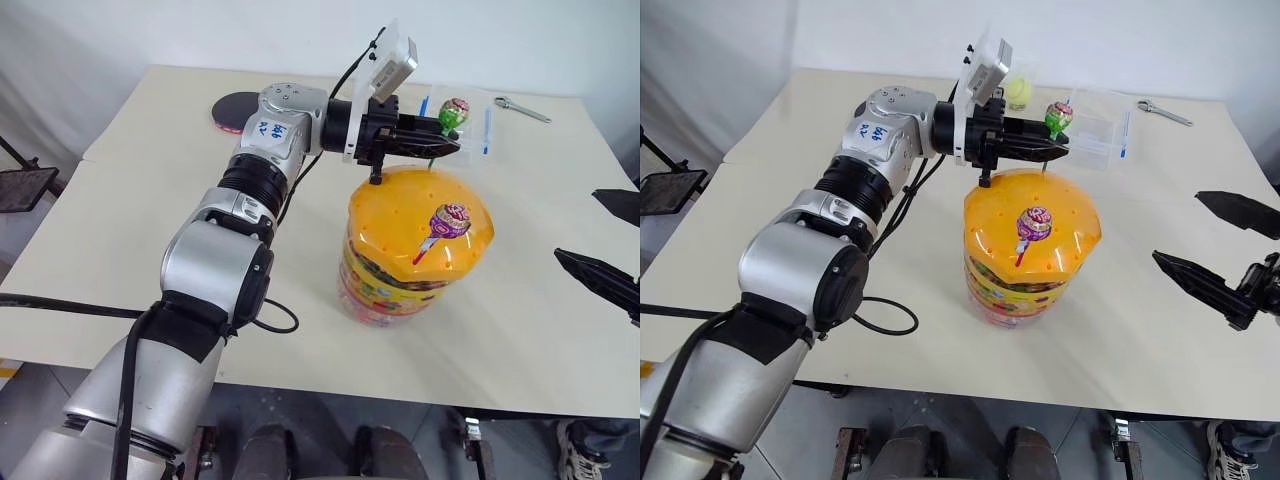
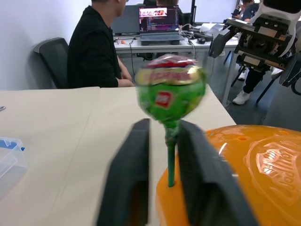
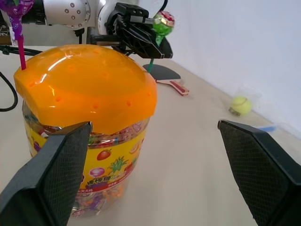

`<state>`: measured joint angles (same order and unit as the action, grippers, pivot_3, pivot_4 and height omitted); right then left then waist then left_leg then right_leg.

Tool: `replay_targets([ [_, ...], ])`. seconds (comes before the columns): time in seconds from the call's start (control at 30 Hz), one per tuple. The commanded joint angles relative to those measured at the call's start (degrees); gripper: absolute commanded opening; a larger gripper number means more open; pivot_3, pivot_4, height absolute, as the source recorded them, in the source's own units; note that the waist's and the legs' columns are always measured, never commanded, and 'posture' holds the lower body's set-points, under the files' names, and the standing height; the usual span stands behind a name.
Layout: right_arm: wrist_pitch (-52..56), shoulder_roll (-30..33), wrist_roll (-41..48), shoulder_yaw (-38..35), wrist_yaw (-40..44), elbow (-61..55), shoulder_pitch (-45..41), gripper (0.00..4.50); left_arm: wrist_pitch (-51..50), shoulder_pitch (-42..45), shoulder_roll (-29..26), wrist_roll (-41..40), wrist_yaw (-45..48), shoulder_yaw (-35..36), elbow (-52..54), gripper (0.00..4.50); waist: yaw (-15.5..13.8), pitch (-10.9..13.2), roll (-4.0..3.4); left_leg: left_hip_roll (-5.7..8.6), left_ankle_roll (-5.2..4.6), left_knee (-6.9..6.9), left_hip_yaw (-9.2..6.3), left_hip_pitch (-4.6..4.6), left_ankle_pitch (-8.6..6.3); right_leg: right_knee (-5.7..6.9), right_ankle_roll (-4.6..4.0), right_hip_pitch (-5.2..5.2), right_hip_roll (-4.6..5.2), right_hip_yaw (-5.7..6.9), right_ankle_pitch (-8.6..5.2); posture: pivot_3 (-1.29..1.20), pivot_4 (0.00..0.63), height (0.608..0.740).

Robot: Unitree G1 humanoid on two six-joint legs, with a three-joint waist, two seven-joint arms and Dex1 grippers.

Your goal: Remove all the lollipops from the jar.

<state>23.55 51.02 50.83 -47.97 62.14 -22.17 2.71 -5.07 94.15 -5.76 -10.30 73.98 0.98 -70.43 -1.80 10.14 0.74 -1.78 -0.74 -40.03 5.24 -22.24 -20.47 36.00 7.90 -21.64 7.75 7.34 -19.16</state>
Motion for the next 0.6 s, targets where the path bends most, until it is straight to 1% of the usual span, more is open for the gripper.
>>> replay_targets([
  [0.03, -1.5, -0.2, 0.5, -1.3, -0.4, 0.0, -0.6, 4.50, -0.3, 3.8, -0.4, -1.0, -0.5, 2.1, 1.6, 0.02, 0.0, 0.0, 0.00, 0.00, 0.00, 0.00, 0.00, 0.00, 0.00, 0.00, 0.00, 0.00, 0.00, 0.00, 0.00, 0.00, 0.150, 0.740],
  [0.13, -1.7, 0.1, 0.7, -0.9, -0.3, 0.6, -1.3, 4.50, -1.2, 6.2, -1.2, -2.2, -0.2, 3.9, 2.6, 0.02, 0.1, 0.0, 0.00, 0.00, 0.00, 0.00, 0.00, 0.00, 0.00, 0.00, 0.00, 0.00, 0.00, 0.00, 0.00, 0.00, 0.150, 0.740],
  [0.2, -2.0, 0.1, 1.4, -0.7, 0.2, 1.2, -2.3, 4.50, -1.3, 7.7, -1.7, -2.7, -1.6, 5.2, 2.9, 0.02, 0.2, 0.0, 0.00, 0.00, 0.00, 0.01, 0.00, 0.00, 0.00, -0.01, 0.00, -0.01, 0.00, 0.00, 0.00, 0.00, 0.150, 0.740],
  [0.33, -2.0, 0.5, 3.3, -0.2, 3.0, 1.9, -3.8, 4.50, -3.2, 10.3, -5.0, -1.5, -8.7, 6.3, 3.3, 0.02, 0.2, 0.0, 0.00, -0.01, 0.00, 0.01, -0.01, 0.01, 0.00, 0.00, 0.00, -0.01, 0.00, -0.01, 0.00, 0.00, 0.150, 0.740],
  [0.47, -1.0, 1.7, 5.1, 0.6, 6.6, 1.9, -4.4, 4.50, -9.3, 9.0, -11.1, 4.6, -13.4, 1.5, 4.2, 0.02, 0.4, 0.0, -0.03, -0.01, 0.00, 0.04, 0.00, 0.05, 0.00, 0.02, 0.00, -0.01, -0.01, -0.02, 0.00, 0.00, 0.150, 0.740],
  [0.57, -0.6, 2.5, 5.2, 1.7, 7.3, 2.4, -5.2, 4.50, -14.1, 6.5, -15.6, 8.7, -16.1, -1.8, 4.9, 0.02, 0.4, 0.0, -0.04, -0.01, 0.00, 0.03, 0.00, 0.05, 0.00, 0.02, 0.00, -0.01, -0.02, -0.03, 0.00, 0.00, 0.150, 0.740],
  [0.6, -0.7, 2.8, 4.8, 2.3, 7.3, 3.1, -5.8, 4.50, -16.2, 4.9, -17.9, 10.7, -17.4, -3.3, 5.2, 0.02, 0.4, 0.0, -0.04, -0.01, 0.00, 0.03, -0.01, 0.05, 0.00, 0.02, 0.00, -0.01, -0.02, -0.03, 0.00, 0.00, 0.150, 0.740],
])
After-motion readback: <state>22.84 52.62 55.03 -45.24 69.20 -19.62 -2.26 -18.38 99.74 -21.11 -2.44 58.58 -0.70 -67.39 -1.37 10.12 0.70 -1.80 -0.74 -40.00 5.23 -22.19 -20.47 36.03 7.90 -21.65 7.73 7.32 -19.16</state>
